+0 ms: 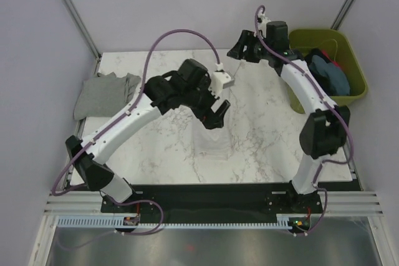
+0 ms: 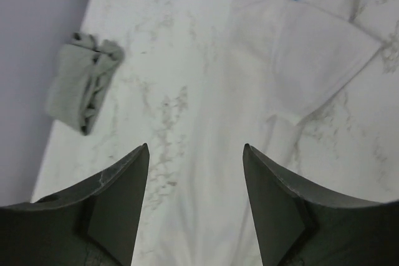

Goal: Fold and stack the t-shirts
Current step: Fold the tshirt

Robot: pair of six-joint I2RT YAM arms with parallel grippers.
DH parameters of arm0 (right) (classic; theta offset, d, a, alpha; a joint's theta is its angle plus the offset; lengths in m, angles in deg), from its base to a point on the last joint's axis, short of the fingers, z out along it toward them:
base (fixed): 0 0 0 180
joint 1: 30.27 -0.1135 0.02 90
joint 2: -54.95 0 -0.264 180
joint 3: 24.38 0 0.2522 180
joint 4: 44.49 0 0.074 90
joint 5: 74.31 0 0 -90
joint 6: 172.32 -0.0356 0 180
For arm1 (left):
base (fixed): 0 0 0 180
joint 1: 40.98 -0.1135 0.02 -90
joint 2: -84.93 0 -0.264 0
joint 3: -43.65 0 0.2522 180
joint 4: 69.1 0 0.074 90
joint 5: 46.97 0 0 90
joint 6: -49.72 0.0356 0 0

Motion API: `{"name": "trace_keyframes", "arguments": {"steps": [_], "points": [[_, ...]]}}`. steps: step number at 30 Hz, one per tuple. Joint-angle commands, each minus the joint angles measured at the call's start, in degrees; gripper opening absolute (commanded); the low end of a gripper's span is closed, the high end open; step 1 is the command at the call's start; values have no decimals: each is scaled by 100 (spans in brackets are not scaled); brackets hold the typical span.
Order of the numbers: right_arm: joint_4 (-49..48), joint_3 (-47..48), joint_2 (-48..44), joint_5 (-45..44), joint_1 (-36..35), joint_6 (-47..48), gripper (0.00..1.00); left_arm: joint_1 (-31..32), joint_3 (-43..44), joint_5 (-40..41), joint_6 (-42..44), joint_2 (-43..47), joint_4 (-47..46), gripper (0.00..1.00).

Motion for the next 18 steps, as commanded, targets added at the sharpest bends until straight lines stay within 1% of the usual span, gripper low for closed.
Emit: {"name": "trace_keyframes", "arguments": {"steps": [1,2,3,4,5,6,7,8,9,10,11,13,18], "points": [[124,-2204,-1039,905,-92,-1082,70,-816,-657,-465,-919,230,68,96],[115,-2640,-1529,1003,-92,-1196,70,-1036,-850,-876,-1103,327,-90,92],[114,-3062,-1751,1065,-100,-1293,70,-1473,-1261,-1106,-1505,363,-187,90],[97,-3832,-1971,1152,-135,-1329,69,-1660,-1482,-1361,-1675,398,-301,88],[97,-4196,-2339,1162,-144,-1372,69,-1949,-1876,-1781,-1981,433,-450,84],[88,-4539,-2499,1171,-153,-1425,69,-2057,-2089,-1924,-2115,459,-573,83],[79,-5143,-2631,1197,-162,-1547,70,-2136,-2300,-1926,-2116,477,-575,83],[62,-5419,-2859,1206,-162,-1601,70,-2198,-2694,-2187,-2342,486,-740,82],[27,-5682,-2948,1223,-171,-1680,70,-2311,-2889,-2285,-2579,503,-985,81],[-87,-6146,-3010,1250,-171,-1811,70,-2339,-3065,-2338,-2686,504,-1092,81],[-192,-6351,-3071,1363,-171,-1882,70,-2400,-3371,-2443,-2844,478,-1206,81],[-507,-6833,-3090,1460,-171,-2040,69,-2444,-3602,-2532,-2950,407,-1505,81],[-1115,-7337,-2949,1689,-171,-2374,68,-2620,-4103,-2910,-3293,100,-1954,80]]}}
